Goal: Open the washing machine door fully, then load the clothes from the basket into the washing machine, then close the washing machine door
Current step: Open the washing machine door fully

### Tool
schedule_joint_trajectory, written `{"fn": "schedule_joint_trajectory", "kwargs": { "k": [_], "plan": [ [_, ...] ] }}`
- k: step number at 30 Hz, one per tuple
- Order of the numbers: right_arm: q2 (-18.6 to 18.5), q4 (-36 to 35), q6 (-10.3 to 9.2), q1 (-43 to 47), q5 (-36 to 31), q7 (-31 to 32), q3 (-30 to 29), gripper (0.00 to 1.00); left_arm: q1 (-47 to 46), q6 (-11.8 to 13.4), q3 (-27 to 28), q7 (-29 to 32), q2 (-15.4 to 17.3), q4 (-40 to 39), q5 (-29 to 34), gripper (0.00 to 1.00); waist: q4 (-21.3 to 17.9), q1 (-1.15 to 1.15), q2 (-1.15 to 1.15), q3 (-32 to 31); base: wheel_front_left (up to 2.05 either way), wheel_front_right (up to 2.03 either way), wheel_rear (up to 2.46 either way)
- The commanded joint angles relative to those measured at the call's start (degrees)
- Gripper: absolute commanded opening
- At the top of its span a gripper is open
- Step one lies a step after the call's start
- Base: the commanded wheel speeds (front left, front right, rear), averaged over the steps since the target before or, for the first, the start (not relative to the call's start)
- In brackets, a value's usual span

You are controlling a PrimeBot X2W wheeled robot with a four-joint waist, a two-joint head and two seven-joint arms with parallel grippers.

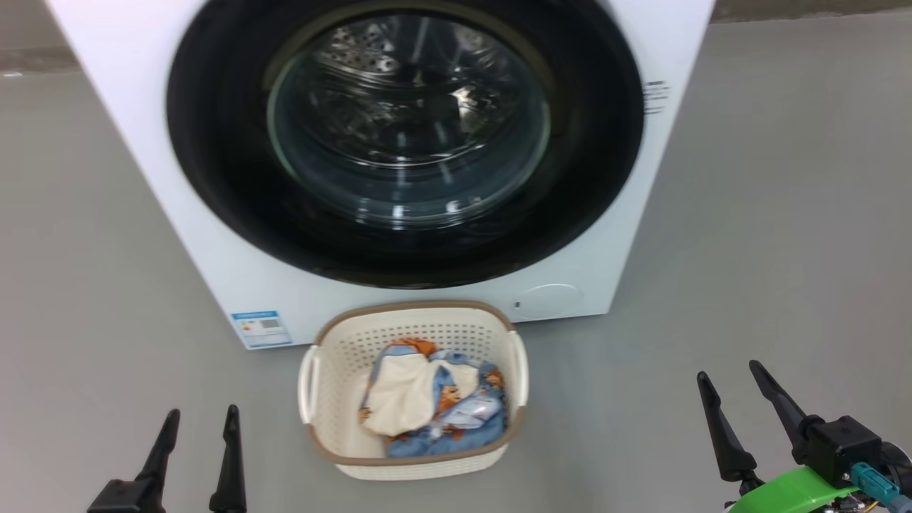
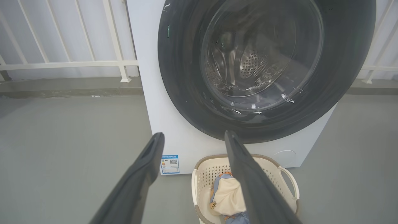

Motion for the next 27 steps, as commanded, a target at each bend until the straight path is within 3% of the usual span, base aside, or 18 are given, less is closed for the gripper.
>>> {"fn": "schedule_joint_trajectory", "kwargs": {
  "k": [1, 15, 27],
  "plan": [
    [-0.8, -1.2, 0.09, -0.6, 0.0, -0.7, 1.4, 1.00, -0.8, 0.2, 1.6, -0.4, 0.7, -1.4, 0.2, 1.00, 0.0, 0.00, 0.00, 0.0, 1.23, 1.23, -2.46],
    [-0.7, -1.5, 0.09, -0.6, 0.4, -0.7, 1.4, 1.00, -1.2, 0.4, 1.9, -0.4, 0.7, -2.4, -1.6, 1.00, -0.2, 0.00, 0.00, 1.1, 1.18, 1.18, -2.37],
    [-0.5, -2.0, 0.09, -0.9, 0.8, -0.7, 1.1, 1.00, -1.2, 0.6, 1.8, -0.4, 0.7, -1.9, -2.4, 1.00, -0.1, 0.00, 0.00, 1.2, 0.51, 0.51, -1.02]
  ]
}}
